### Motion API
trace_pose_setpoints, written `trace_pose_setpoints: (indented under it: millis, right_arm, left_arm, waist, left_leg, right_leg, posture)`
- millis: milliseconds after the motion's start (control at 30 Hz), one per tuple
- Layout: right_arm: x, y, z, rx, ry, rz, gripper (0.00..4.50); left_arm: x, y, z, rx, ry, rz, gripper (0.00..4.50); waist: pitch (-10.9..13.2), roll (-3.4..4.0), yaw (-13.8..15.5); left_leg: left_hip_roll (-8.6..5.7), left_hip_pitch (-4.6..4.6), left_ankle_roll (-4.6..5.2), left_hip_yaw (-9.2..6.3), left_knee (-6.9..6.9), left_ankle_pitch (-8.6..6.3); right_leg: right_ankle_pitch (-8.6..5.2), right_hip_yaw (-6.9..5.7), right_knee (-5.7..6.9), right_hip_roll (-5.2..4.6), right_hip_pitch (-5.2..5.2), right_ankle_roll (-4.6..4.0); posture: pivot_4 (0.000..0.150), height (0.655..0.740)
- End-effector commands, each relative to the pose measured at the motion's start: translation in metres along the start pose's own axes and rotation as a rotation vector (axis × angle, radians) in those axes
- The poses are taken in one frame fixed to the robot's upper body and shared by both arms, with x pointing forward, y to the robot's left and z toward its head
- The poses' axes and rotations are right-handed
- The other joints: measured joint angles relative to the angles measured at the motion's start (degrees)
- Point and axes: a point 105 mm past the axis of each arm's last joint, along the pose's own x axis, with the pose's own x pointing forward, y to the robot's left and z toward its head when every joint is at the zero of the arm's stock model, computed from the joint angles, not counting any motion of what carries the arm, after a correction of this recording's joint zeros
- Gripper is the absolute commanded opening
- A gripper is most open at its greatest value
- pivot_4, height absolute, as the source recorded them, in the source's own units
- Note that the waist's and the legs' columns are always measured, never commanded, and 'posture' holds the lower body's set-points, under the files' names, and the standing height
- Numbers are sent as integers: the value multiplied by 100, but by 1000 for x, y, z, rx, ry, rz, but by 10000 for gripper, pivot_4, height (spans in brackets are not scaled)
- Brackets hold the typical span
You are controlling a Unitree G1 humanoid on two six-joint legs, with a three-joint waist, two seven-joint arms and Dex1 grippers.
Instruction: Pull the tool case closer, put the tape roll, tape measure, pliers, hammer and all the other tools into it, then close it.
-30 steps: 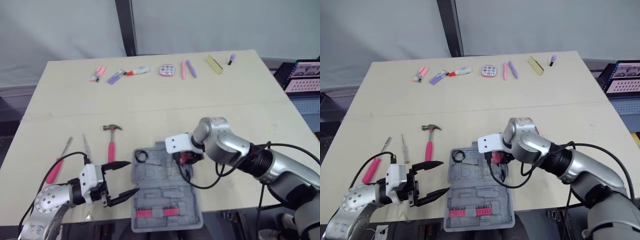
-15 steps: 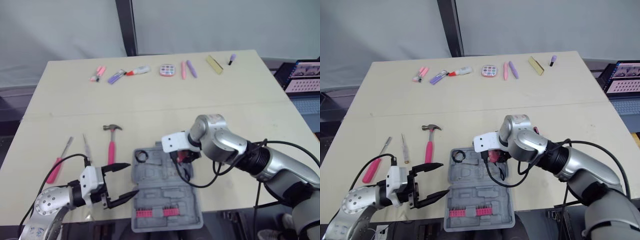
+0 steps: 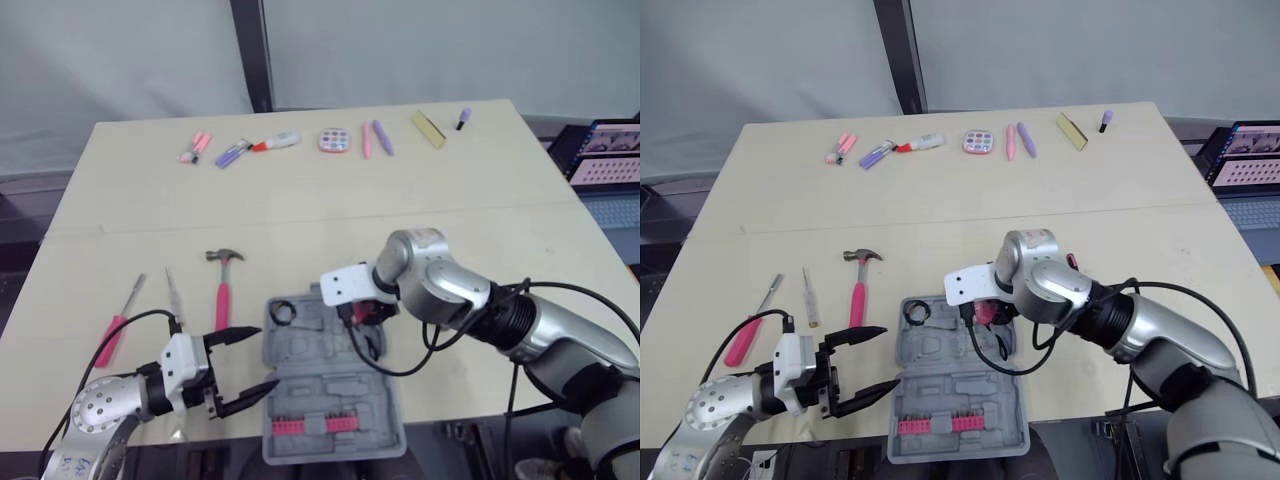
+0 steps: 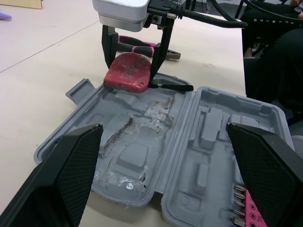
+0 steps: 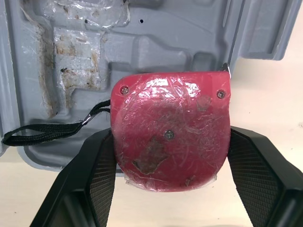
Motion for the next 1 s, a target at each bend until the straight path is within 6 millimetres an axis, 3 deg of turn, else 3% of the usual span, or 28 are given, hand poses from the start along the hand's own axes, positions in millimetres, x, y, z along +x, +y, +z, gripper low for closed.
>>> trace_pose_setpoints:
  millis: [33,400,500,700,1000]
  right_arm:
    - [-3,0,4,-16,-11,-2,29452]
    - [0,4,3,-13,-11,16,29452]
    - [1,5,2,-12,-15,17,44225]
    - [-5,3,4,0,-34,0,44717]
    - [-42,-1,-4,138,-140,-36,44717]
  left_arm:
    - [2,-5,7,27,-18,-12,45000]
    - [3,-7,8,24,-16,-15,45000]
    - [3,-7,8,23,-16,-15,45000]
    - [4,-7,8,21,-17,-19,45000]
    - [3,-7,8,26,-16,-24,45000]
  waist:
    - [0,0,0]
    - [0,0,-1]
    - [0,0,0]
    - [0,0,0]
    - [1,1,11]
  left_leg:
    - [0,0,0,0,0,0]
    - [0,0,0,0,0,0]
    - [0,0,0,0,0,0]
    - [0,1,0,-1,0,0]
    - [-1,0,0,0,0,0]
  right_leg:
    - [0,0,0,0,0,0]
    - [0,0,0,0,0,0]
    - [0,0,0,0,0,0]
    - [0,0,-1,0,1,0]
    - [0,1,-4,-1,4,0]
  posture:
    - [1500,7400]
    - [1500,7400]
    - [1500,7400]
    - [1500,7400]
    - [1500,7400]
